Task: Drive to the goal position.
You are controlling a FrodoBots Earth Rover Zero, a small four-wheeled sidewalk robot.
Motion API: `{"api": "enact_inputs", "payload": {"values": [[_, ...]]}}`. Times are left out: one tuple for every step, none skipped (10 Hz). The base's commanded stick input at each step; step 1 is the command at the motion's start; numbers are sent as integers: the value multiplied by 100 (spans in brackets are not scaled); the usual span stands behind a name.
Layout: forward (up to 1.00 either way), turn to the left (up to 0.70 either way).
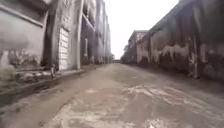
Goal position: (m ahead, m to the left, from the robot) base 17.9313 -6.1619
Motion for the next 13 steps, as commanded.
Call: {"api": "enact_inputs", "payload": {"values": [[50, 0], [50, 0], [50, 0], [50, 0], [50, 0], [50, 0], [50, 0], [50, 0], [50, 0], [50, 0], [50, 0], [50, 0], [50, 0]]}}
